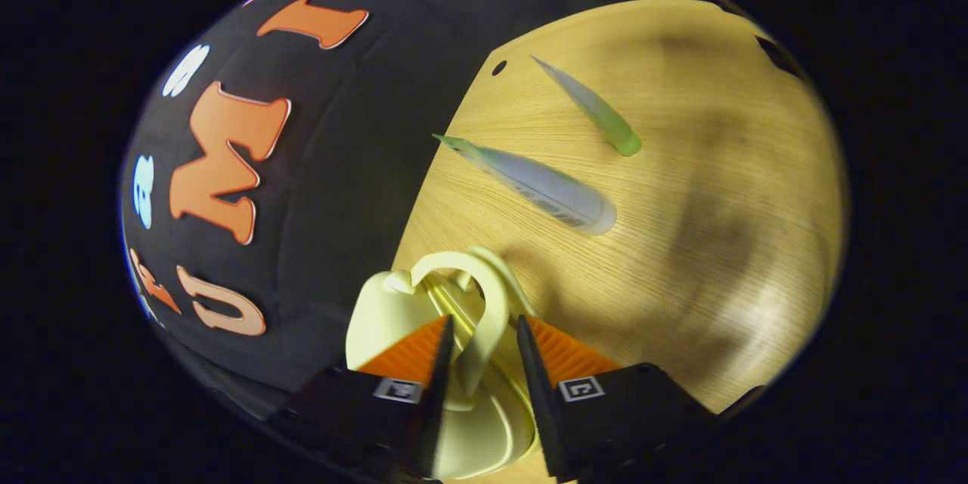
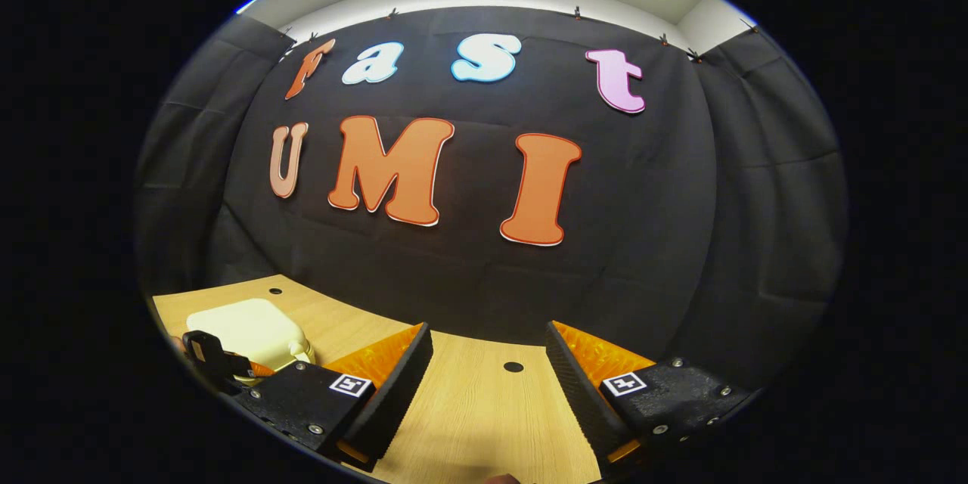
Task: First open the suitcase, pack the skin care products into it, and then close the suitcase.
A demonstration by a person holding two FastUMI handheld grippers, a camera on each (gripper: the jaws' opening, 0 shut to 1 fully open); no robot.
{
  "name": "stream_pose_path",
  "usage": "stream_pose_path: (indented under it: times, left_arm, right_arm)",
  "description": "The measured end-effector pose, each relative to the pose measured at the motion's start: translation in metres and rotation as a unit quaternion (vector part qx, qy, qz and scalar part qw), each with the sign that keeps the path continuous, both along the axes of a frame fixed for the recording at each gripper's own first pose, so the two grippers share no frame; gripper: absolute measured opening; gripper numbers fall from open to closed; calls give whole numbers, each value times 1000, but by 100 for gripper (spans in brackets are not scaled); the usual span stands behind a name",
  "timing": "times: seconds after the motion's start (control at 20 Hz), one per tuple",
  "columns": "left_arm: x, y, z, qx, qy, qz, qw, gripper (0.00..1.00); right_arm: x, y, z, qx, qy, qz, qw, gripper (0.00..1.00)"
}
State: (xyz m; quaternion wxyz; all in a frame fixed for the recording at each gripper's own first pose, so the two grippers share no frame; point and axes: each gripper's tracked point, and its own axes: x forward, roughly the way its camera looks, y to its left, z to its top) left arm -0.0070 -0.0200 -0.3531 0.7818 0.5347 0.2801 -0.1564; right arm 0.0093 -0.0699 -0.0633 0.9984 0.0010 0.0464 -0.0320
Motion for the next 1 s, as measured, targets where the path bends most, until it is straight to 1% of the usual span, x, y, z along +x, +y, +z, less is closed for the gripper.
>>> stream_pose_path:
  times: [0.05, 0.1, 0.15, 0.2, 0.25, 0.3, 0.4, 0.55, 0.65, 0.8, 0.9, 0.95, 1.0]
  left_arm:
    - [6, -2, -3, 2, 1, -4, 1000, 42]
    - [12, 1, -1, 10, -16, -4, 1000, 42]
    - [10, 1, 6, 1, -16, -5, 1000, 19]
    - [10, 1, 7, -5, -25, 2, 1000, 19]
    - [7, -3, 14, -24, -30, -4, 999, 6]
    - [8, 1, 12, -38, -28, 7, 999, 6]
    - [10, -1, 16, -86, -30, 22, 996, 6]
    - [6, -3, 32, -119, -62, 34, 990, 6]
    - [4, -2, 43, -163, -79, 56, 982, 6]
    - [9, 3, 60, -218, -109, 81, 966, 6]
    - [10, 6, 72, -252, -127, 101, 954, 5]
    - [10, 10, 79, -279, -139, 122, 942, 6]
    - [11, 14, 85, -295, -151, 132, 934, 6]
  right_arm:
    - [0, 3, 1, 0, 0, 0, 1000, 95]
    - [1, 5, 1, 1, 0, 2, 1000, 95]
    - [2, 7, 1, -1, 0, 3, 1000, 95]
    - [3, 9, 2, -4, 0, 3, 1000, 95]
    - [3, 11, 1, -6, 1, 5, 1000, 95]
    - [4, 13, 0, -7, 2, 5, 1000, 95]
    - [7, 19, -2, -6, 7, 9, 1000, 95]
    - [13, 29, -3, -6, 13, 15, 1000, 95]
    - [15, 41, -2, -8, 14, 21, 1000, 95]
    - [19, 58, 1, -9, 13, 30, 999, 95]
    - [22, 71, 1, -8, 15, 38, 999, 95]
    - [25, 81, 0, -7, 20, 45, 999, 95]
    - [28, 92, -1, -7, 25, 53, 998, 95]
